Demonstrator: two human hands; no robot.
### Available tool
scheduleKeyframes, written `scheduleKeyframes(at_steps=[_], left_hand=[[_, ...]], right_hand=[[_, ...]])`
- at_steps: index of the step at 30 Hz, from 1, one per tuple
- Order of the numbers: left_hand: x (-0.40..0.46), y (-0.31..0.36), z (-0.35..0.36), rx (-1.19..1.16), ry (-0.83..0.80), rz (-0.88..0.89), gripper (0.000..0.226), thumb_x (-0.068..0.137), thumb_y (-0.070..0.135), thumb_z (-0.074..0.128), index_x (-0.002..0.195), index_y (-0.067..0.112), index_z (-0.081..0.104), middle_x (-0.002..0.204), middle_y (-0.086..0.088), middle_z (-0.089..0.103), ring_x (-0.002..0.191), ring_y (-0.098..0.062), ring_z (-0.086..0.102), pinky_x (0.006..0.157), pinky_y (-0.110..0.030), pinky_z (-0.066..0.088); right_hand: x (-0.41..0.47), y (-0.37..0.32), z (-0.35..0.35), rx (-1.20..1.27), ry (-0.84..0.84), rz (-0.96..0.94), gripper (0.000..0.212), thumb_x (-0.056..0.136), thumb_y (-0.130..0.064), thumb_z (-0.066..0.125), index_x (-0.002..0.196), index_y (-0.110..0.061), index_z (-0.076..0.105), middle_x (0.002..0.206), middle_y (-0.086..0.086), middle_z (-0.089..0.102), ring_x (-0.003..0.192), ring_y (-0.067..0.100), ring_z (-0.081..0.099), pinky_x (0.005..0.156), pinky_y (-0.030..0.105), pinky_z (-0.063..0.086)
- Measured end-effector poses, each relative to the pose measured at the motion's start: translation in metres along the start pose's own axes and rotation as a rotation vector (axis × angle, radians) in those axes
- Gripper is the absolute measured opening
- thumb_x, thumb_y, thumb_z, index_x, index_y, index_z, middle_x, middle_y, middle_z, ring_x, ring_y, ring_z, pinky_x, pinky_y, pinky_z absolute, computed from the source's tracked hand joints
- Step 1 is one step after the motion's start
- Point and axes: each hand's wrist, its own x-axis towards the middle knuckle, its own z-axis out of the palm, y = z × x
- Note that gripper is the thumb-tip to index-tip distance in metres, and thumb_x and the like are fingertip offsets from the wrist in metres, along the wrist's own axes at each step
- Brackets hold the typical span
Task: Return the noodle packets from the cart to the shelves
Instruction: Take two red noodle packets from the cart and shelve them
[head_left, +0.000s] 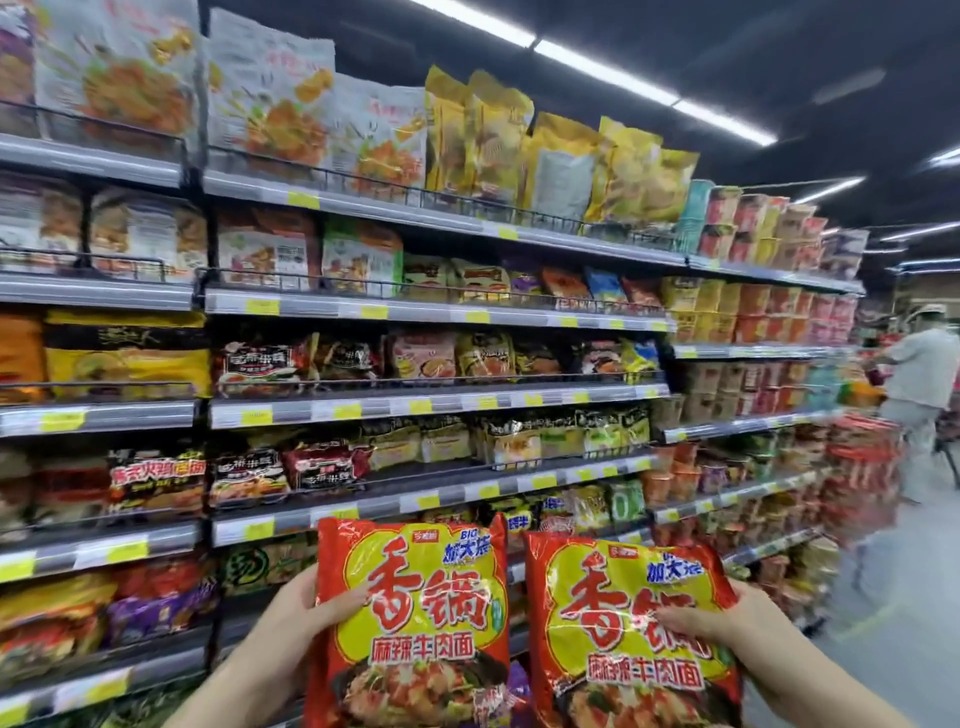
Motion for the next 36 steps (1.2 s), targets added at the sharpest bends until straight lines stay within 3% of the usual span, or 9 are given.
scheduleKeyframes(at_steps=[6,16,20,23,26,28,30,33,36], left_hand=[[0.046,-0.014,0.001,0.023,0.052,0.006,0.101,0.025,0.034,0.095,0.114,0.007,0.057,0.105,-0.022,0.069,0.094,-0.042,0.066,0.088,-0.052,0.049],[0.175,-0.024,-0.025,0.087,0.126,-0.005,0.087,0.042,0.030,0.093,0.116,0.004,0.056,0.103,-0.022,0.070,0.092,-0.042,0.067,0.091,-0.055,0.047],[0.231,-0.016,-0.038,0.110,0.103,0.025,0.102,0.024,0.038,0.095,0.114,0.006,0.057,0.103,-0.021,0.070,0.092,-0.041,0.067,0.086,-0.050,0.051],[0.270,-0.012,-0.051,0.129,0.116,0.054,0.104,0.024,0.040,0.094,0.115,0.007,0.056,0.103,-0.019,0.071,0.091,-0.039,0.068,0.077,-0.046,0.055],[0.302,-0.017,-0.061,0.137,0.133,0.045,0.104,0.024,0.042,0.094,0.115,0.009,0.056,0.103,-0.018,0.071,0.091,-0.040,0.068,0.080,-0.048,0.052],[0.319,-0.026,-0.065,0.127,0.132,0.041,0.106,0.023,0.041,0.094,0.116,0.008,0.055,0.103,-0.018,0.071,0.091,-0.040,0.068,0.079,-0.047,0.052],[0.333,-0.036,-0.069,0.114,0.123,0.035,0.107,0.022,0.039,0.095,0.116,0.007,0.055,0.103,-0.019,0.071,0.092,-0.040,0.067,0.078,-0.046,0.053],[0.352,-0.063,-0.078,0.080,0.084,0.021,0.107,0.021,0.033,0.096,0.116,0.006,0.055,0.105,-0.021,0.070,0.093,-0.042,0.067,0.076,-0.046,0.055],[0.370,-0.106,-0.087,0.060,0.095,0.048,0.104,0.022,0.024,0.097,0.115,0.002,0.056,0.104,-0.023,0.069,0.092,-0.041,0.067,0.072,-0.045,0.058]], right_hand=[[0.076,0.035,-0.085,-0.245,0.074,0.014,0.074,0.042,-0.020,0.088,0.109,0.000,0.062,0.088,0.018,0.075,0.076,0.035,0.073,0.067,0.039,0.056],[0.234,0.024,-0.087,-0.120,-0.003,-0.035,0.067,0.042,-0.019,0.094,0.100,-0.005,0.064,0.076,0.005,0.077,0.068,0.021,0.072,0.055,0.028,0.048],[0.306,0.009,-0.092,-0.164,0.049,-0.056,0.102,0.046,-0.032,0.095,0.130,-0.003,0.045,0.122,0.014,0.064,0.111,0.031,0.059,0.098,0.050,0.044],[0.344,-0.009,-0.092,-0.197,0.026,-0.079,0.044,0.069,-0.008,0.080,0.106,0.001,0.057,0.080,0.008,0.075,0.075,0.021,0.067,0.063,0.033,0.049],[0.373,-0.013,-0.092,-0.129,0.029,-0.106,0.023,0.073,-0.005,0.076,0.090,-0.008,0.061,0.060,-0.003,0.072,0.059,0.012,0.065,0.052,0.025,0.043],[0.395,-0.009,-0.093,-0.125,0.003,-0.094,0.034,0.067,-0.013,0.083,0.092,-0.007,0.061,0.066,-0.001,0.073,0.062,0.015,0.066,0.052,0.025,0.044],[0.424,0.003,-0.098,-0.157,0.000,-0.058,0.079,0.044,-0.029,0.094,0.110,-0.003,0.059,0.088,0.008,0.075,0.076,0.022,0.070,0.055,0.028,0.049],[0.467,0.028,-0.105,-0.194,0.006,-0.043,0.125,0.021,-0.043,0.095,0.130,-0.007,0.047,0.120,0.012,0.064,0.107,0.027,0.061,0.083,0.041,0.050],[0.494,0.053,-0.101,-0.219,-0.086,-0.035,0.115,0.003,-0.044,0.094,0.107,-0.012,0.056,0.104,0.008,0.065,0.094,0.023,0.059,0.076,0.036,0.047]])
